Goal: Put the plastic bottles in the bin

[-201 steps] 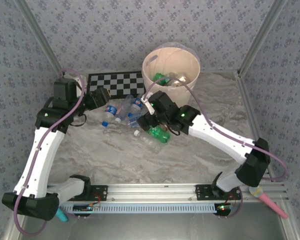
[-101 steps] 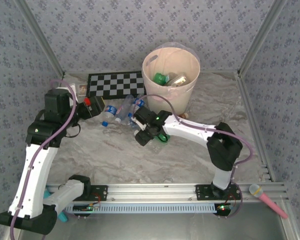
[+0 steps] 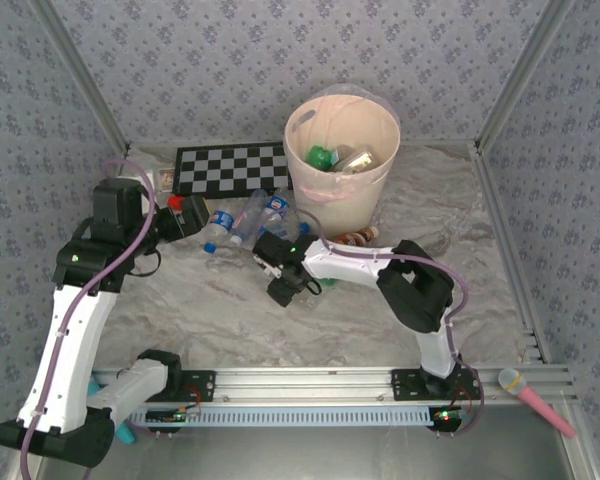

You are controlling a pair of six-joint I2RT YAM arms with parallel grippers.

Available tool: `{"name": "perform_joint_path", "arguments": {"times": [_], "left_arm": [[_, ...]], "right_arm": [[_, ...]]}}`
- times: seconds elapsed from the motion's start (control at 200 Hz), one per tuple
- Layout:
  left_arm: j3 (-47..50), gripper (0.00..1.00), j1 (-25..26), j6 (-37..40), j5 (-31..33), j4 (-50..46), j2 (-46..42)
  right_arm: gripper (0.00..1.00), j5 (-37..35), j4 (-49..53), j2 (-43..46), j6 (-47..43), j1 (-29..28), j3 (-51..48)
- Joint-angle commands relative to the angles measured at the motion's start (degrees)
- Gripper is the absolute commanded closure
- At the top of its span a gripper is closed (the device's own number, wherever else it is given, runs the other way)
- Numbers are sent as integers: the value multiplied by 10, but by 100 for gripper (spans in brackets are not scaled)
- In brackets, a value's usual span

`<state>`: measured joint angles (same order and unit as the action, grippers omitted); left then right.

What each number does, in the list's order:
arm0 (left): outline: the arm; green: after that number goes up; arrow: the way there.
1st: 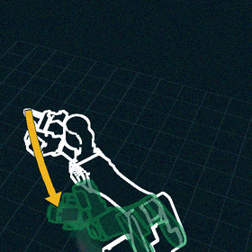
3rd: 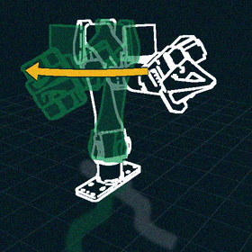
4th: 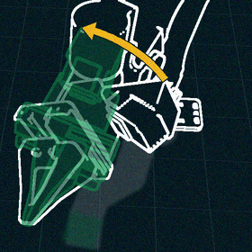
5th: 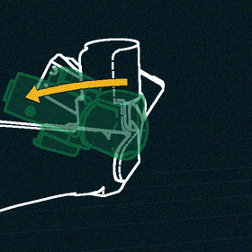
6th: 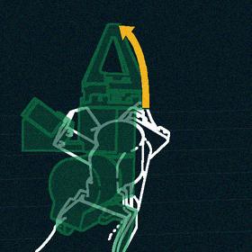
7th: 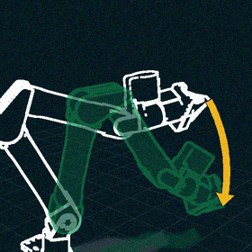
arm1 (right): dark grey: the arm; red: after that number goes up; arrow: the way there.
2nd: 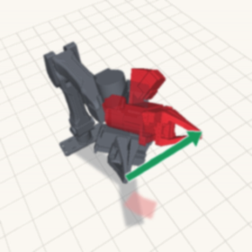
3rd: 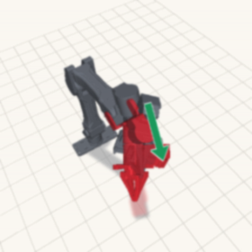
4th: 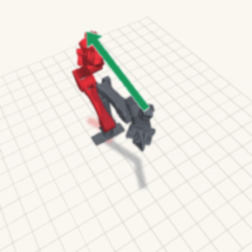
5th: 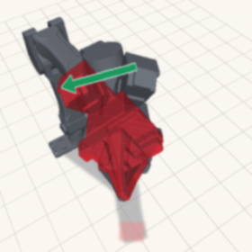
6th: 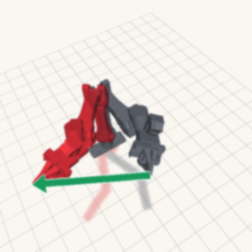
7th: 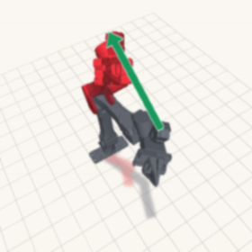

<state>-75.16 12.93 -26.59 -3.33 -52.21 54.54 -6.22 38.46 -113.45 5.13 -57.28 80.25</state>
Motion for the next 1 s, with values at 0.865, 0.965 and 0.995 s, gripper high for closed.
{"name": "perform_joint_path", "arguments": {"times": [0.865,0.965,0.995], "left_arm": [[-21,0,2,0,-25,63,21],[-28,0,2,-3,-47,74,27],[-29,0,2,-5,-53,80,28]], "right_arm": [[48,-25,20,246,-15,124,215],[48,-25,10,262,-25,151,233],[48,-23,6,267,-26,158,236]]}}
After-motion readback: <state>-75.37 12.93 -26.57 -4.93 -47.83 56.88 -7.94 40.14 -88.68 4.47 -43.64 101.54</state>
